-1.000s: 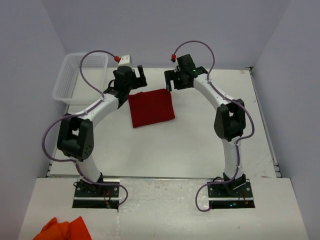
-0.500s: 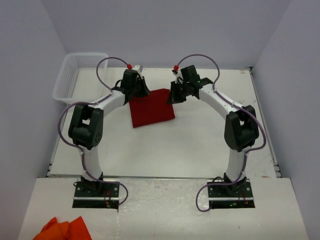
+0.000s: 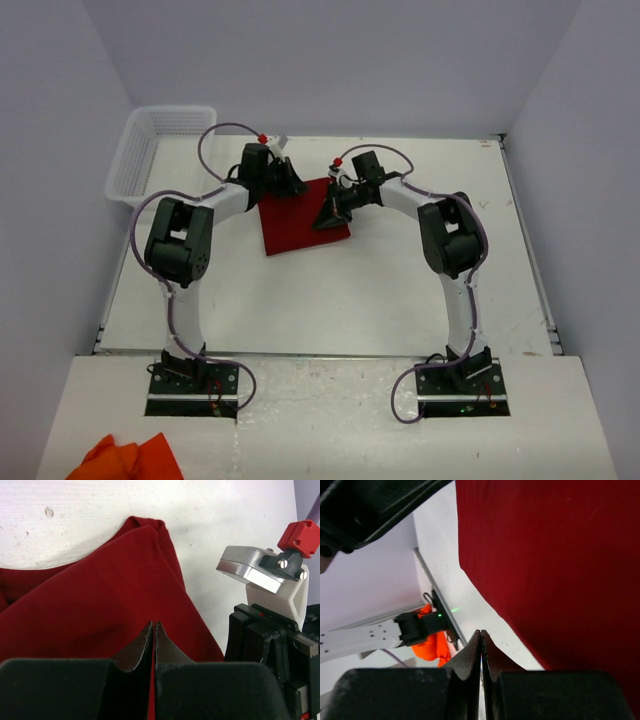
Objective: Fold and stack the t-shirts
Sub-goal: Fold the long partially folded tshirt into a neat square
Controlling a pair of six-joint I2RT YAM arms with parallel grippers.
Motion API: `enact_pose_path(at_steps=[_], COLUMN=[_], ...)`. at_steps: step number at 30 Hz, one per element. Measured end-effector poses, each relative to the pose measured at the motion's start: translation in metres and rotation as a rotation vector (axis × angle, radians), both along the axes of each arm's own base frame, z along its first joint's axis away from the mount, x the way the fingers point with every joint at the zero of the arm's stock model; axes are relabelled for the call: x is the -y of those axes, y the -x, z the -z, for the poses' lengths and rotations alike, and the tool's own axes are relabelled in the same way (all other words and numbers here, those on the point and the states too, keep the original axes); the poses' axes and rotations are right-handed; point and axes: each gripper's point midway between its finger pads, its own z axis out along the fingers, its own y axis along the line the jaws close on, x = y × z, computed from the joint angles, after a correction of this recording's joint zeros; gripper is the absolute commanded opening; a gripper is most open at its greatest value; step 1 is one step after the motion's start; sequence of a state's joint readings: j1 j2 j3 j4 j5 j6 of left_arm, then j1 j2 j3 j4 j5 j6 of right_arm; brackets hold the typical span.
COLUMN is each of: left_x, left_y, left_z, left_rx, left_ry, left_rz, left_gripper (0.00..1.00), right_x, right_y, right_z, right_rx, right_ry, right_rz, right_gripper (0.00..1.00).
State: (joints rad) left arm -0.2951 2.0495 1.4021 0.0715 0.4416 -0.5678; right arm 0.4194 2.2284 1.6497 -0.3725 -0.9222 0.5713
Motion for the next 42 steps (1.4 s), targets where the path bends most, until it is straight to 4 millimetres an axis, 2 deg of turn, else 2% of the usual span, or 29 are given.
enact_pose_path(at_steps=[3,8,12,18,23,29,35,39,42], left_x=[-0.001,-0.002,0.001,0.006,0.008,0.01,0.011,0.011,0.011], left_y=[-0.002,0.002,-0.006,-0.009,-0.009,-0.009,-0.005,-0.003,-0.001], left_z=[0.023,0.07,0.066,0.067,0.064,0.06,0.057,0.052,0.041], left_rx=[-0.039,-0.143,-0.133,-0.127,-0.119,-0.105,-0.106,-0.101,-0.085], left_ry=[0.025,0.063,0.096,0.121,0.136,0.15,0.155,0.159,0.16], left_rz=[0.012,0.024,0.038,0.06,0.07,0.088,0.096,0.103,0.106], left_gripper=[0.0,0.0,0.0,0.0,0.0,0.0,0.0,0.0,0.02], right_x=[-0.001,-0.001,-0.001,0.001,0.009,0.025,0.035,0.04,0.042], right_y=[-0.005,-0.017,-0.022,-0.024,-0.022,-0.027,-0.044,-0.037,-0.032], right_z=[0.006,0.005,0.003,0.011,0.034,0.055,0.042,0.025,0.002], right_rx=[-0.071,-0.146,-0.194,-0.249,-0.252,-0.126,0.023,0.104,0.183], right_ry=[-0.06,-0.14,-0.157,-0.118,-0.017,0.147,0.241,0.245,0.255], right_rz=[0.01,0.041,0.072,0.122,0.169,0.164,0.146,0.106,0.083], right_gripper=[0.0,0.0,0.0,0.0,0.0,0.0,0.0,0.04,0.09])
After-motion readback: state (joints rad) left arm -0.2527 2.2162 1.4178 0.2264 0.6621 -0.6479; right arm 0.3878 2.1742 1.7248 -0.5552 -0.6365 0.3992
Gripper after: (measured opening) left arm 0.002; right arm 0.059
